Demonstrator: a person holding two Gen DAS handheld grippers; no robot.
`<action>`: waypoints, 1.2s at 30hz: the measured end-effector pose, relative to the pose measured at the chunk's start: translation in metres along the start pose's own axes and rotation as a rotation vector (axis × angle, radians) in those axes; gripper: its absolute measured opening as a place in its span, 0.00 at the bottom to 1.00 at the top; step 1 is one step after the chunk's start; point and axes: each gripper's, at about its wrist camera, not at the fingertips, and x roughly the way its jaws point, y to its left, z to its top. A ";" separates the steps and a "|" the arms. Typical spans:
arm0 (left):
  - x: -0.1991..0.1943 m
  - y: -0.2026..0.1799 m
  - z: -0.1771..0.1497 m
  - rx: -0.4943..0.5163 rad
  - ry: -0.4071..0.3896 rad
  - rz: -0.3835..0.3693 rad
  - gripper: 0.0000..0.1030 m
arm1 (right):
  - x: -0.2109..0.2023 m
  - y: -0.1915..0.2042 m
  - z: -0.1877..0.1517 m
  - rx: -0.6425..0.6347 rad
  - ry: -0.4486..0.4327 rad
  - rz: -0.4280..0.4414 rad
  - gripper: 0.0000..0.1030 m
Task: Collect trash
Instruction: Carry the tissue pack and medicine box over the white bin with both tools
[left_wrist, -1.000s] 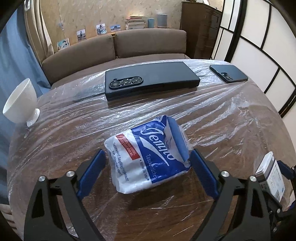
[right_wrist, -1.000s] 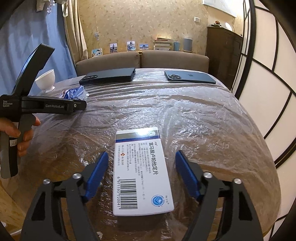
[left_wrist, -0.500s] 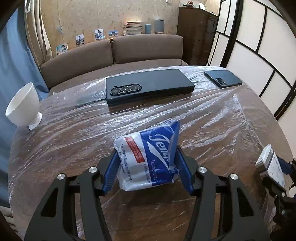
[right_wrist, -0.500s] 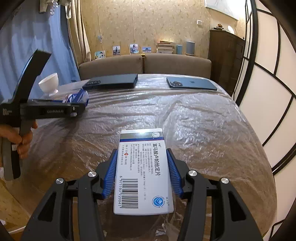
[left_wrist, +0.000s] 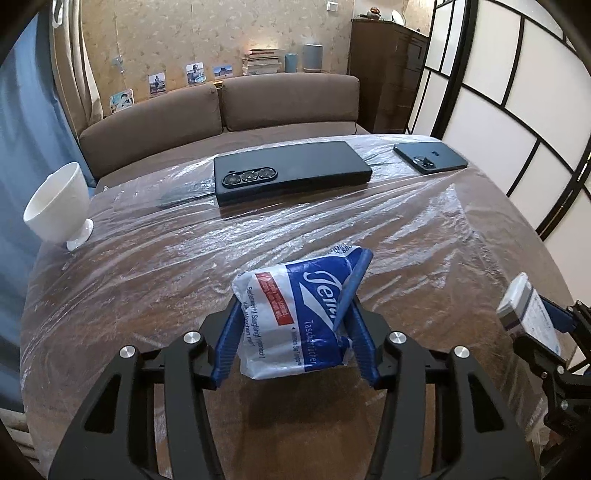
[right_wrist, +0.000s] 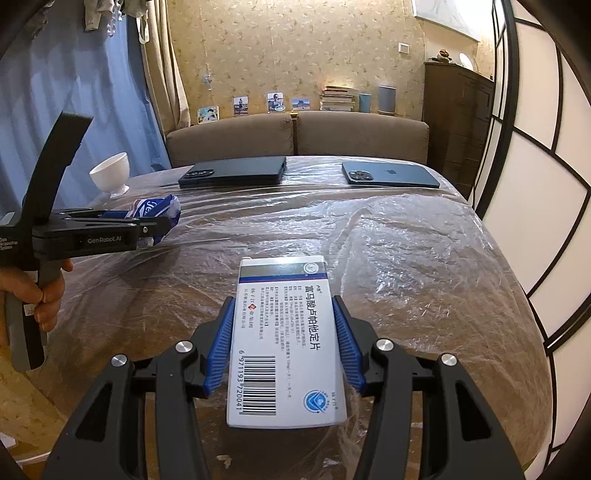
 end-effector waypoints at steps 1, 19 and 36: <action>-0.002 0.000 -0.002 -0.002 -0.001 -0.003 0.52 | -0.001 0.001 0.000 -0.003 0.000 0.004 0.49; -0.059 -0.009 -0.064 -0.019 -0.002 -0.030 0.52 | -0.023 0.024 -0.018 -0.011 0.033 0.104 0.49; -0.107 -0.022 -0.122 -0.039 0.006 -0.039 0.52 | -0.062 0.061 -0.048 -0.080 0.047 0.196 0.49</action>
